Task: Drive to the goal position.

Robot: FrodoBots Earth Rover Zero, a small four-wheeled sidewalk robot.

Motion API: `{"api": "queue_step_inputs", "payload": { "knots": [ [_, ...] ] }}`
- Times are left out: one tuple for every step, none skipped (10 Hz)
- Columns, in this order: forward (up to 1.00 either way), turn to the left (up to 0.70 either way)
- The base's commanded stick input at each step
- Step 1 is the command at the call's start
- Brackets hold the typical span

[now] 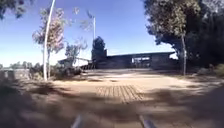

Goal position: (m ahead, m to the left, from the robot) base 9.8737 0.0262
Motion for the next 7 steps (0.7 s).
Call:
{"api": "queue_step_inputs", "payload": {
  "knots": [
    [0.70, 0.00],
    [0.85, 0.00],
    [0.85, 0.00],
    [0.85, 0.00],
    [0.89, 0.00],
    [0.93, 0.00],
    [0.98, 0.00]
  ]
}}
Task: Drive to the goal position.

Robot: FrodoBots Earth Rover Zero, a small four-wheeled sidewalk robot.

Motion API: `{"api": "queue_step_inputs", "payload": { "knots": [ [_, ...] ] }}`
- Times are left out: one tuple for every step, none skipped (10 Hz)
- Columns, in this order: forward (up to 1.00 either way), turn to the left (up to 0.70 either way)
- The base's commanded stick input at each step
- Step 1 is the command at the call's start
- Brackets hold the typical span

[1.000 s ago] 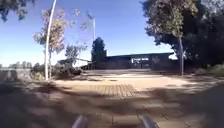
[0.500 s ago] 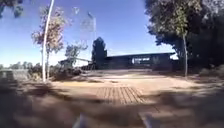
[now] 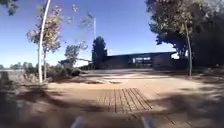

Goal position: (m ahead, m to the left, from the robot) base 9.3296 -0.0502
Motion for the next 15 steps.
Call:
{"api": "queue_step_inputs", "payload": {
  "knots": [
    [1.00, 0.00],
    [1.00, 0.00],
    [1.00, 0.00],
    [1.00, 0.00],
    [1.00, 0.00],
    [1.00, 0.00],
    [1.00, 0.00],
    [1.00, 0.00],
    [1.00, 0.00],
    [1.00, 0.00],
    [1.00, 0.00],
    [1.00, 0.00],
    [1.00, 0.00],
    [1.00, 0.00],
    [1.00, 0.00]
  ]
}}
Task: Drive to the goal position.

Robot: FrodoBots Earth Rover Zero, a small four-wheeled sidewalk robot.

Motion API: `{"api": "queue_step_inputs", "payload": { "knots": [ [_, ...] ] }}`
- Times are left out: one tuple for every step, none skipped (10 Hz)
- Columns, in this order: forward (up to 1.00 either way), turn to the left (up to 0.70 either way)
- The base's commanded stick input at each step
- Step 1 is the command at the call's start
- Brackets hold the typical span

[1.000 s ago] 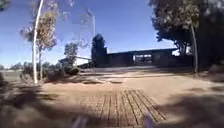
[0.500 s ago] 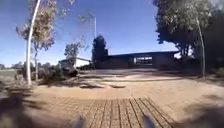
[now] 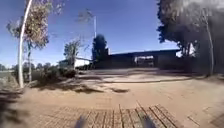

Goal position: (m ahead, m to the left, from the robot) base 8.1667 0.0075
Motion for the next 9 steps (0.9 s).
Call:
{"api": "queue_step_inputs", "payload": {
  "knots": [
    [1.00, 0.00],
    [1.00, 0.00],
    [1.00, 0.00],
    [1.00, 0.00],
    [1.00, 0.00],
    [1.00, 0.00],
    [1.00, -0.40],
    [1.00, -0.40],
    [1.00, -0.40]
  ]
}}
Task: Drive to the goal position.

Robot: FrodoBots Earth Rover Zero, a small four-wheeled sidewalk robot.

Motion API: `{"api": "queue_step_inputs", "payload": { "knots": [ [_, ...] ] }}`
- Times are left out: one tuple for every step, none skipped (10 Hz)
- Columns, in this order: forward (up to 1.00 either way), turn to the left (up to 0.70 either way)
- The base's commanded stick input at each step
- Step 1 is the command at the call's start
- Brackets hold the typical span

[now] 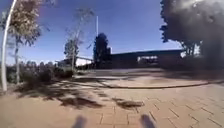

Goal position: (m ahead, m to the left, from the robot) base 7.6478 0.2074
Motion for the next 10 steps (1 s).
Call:
{"api": "queue_step_inputs", "payload": {
  "knots": [
    [1.00, -0.01],
    [1.00, -0.03],
    [1.00, -0.05],
    [1.00, -0.08],
    [1.00, 0.00],
    [1.00, 0.00],
    [1.00, 0.00],
    [1.00, 0.00],
    [1.00, 0.00],
    [1.00, 0.00]
  ]
}}
